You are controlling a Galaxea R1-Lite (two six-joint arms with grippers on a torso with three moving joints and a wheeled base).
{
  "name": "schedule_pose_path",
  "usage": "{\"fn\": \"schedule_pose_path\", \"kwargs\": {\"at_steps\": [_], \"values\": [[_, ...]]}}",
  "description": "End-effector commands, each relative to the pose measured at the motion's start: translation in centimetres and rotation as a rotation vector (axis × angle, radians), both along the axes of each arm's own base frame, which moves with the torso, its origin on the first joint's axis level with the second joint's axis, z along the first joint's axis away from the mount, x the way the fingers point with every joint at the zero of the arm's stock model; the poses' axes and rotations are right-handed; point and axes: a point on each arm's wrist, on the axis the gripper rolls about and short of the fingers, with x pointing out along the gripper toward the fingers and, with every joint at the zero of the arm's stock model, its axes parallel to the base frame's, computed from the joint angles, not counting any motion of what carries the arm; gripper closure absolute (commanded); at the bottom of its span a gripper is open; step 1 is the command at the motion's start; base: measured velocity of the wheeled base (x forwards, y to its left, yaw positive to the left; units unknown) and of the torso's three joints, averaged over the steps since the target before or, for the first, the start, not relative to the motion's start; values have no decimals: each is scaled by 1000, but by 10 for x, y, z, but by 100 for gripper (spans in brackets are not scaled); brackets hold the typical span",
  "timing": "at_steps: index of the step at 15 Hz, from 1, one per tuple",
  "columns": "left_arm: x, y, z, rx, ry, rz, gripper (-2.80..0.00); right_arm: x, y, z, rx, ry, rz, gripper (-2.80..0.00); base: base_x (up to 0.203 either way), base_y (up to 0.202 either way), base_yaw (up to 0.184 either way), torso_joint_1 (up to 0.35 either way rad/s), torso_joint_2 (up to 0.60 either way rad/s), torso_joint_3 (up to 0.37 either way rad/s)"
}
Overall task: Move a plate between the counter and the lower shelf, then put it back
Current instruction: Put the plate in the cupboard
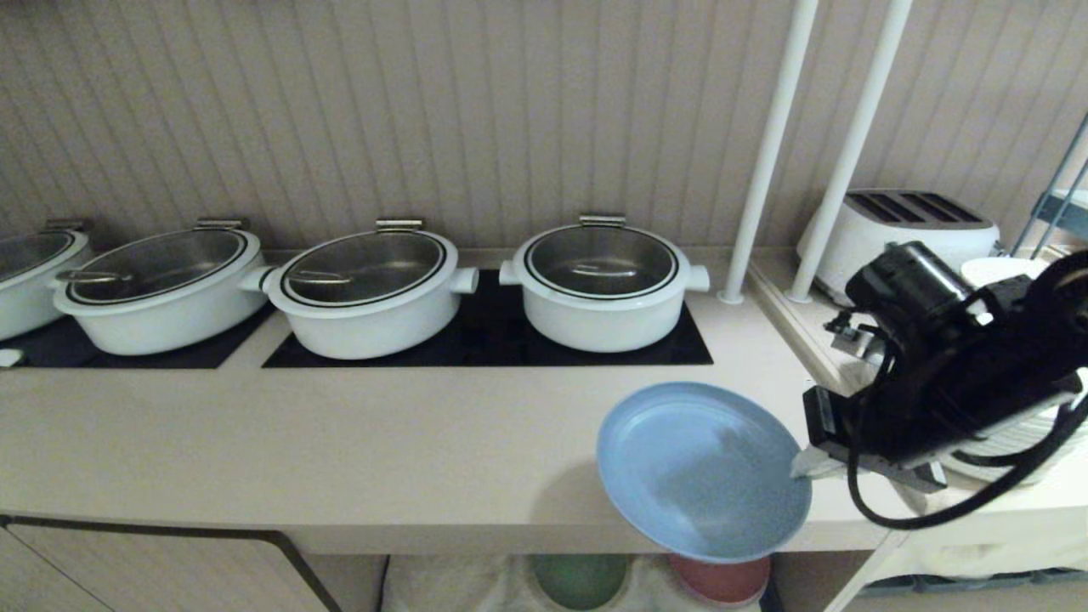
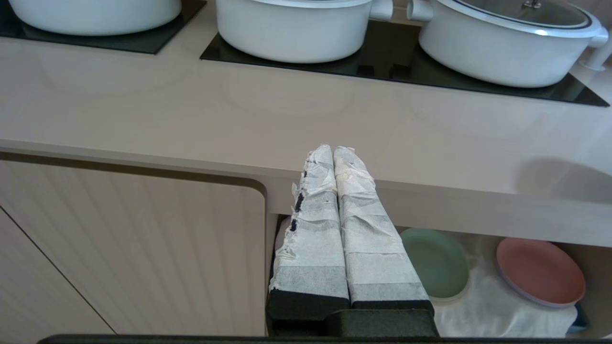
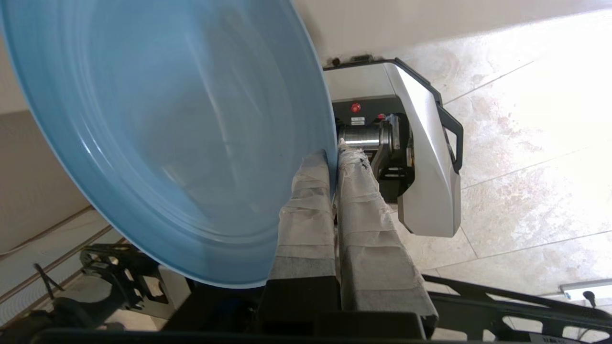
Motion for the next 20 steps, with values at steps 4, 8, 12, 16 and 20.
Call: {"fn": "schedule_pose_path", "kwargs": {"at_steps": [4, 8, 12, 16, 20], "values": [[0, 0, 0, -1, 0, 1, 0, -23, -28, -7, 4, -30, -75, 0, 0, 0, 0, 0, 0, 0], [0, 0, 0, -1, 0, 1, 0, -34, -45, -19, -8, -37, -111, 0, 0, 0, 0, 0, 0, 0], [0, 0, 0, -1, -1, 1, 0, -49, -52, -28, -22, -26, -103, 0, 0, 0, 0, 0, 0, 0], [0, 0, 0, -1, -2, 1, 0, -66, -56, -31, -23, -20, -108, 0, 0, 0, 0, 0, 0, 0], [0, 0, 0, -1, 0, 1, 0, -83, -60, -33, -24, -22, -112, 0, 0, 0, 0, 0, 0, 0]]}}
